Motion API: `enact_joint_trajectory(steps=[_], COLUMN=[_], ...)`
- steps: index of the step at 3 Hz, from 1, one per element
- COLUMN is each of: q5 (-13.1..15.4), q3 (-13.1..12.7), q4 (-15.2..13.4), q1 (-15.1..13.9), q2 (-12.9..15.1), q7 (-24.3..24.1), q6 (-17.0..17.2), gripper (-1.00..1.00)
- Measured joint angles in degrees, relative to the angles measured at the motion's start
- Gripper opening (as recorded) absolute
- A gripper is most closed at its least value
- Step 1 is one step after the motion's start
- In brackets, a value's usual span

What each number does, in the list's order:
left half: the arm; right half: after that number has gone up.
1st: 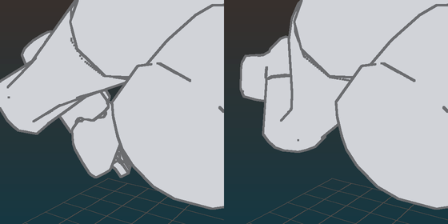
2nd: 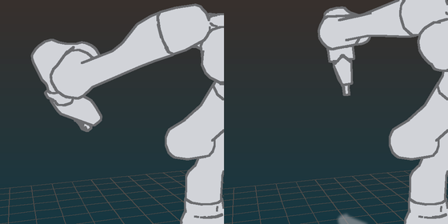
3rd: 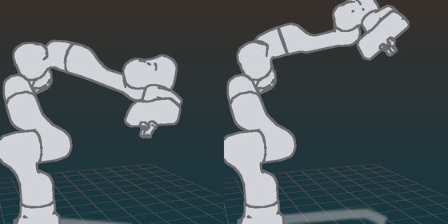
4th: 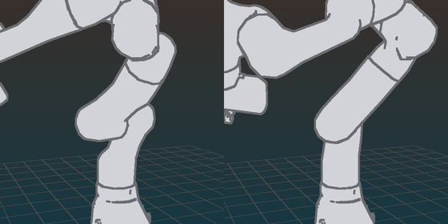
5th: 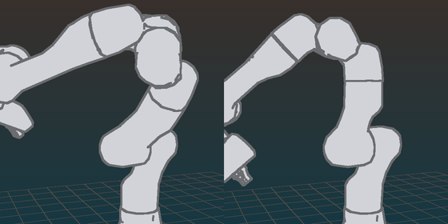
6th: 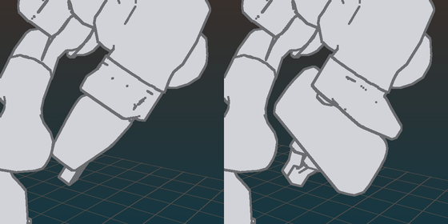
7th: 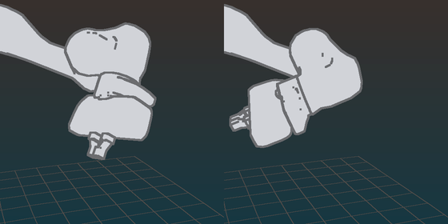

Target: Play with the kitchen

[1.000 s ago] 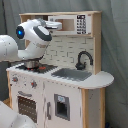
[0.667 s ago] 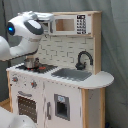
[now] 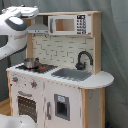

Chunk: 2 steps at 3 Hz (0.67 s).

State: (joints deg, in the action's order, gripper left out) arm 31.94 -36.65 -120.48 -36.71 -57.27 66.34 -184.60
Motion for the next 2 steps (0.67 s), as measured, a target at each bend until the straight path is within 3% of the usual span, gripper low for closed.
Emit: enact_joint_trajectory(steps=[2], q5=[0.0], q3=[-2.1], q4=[0.6], q1=[-6.7], q2=[-7.6], q7=[-9.4], q6=[0.7], gripper=[1.00])
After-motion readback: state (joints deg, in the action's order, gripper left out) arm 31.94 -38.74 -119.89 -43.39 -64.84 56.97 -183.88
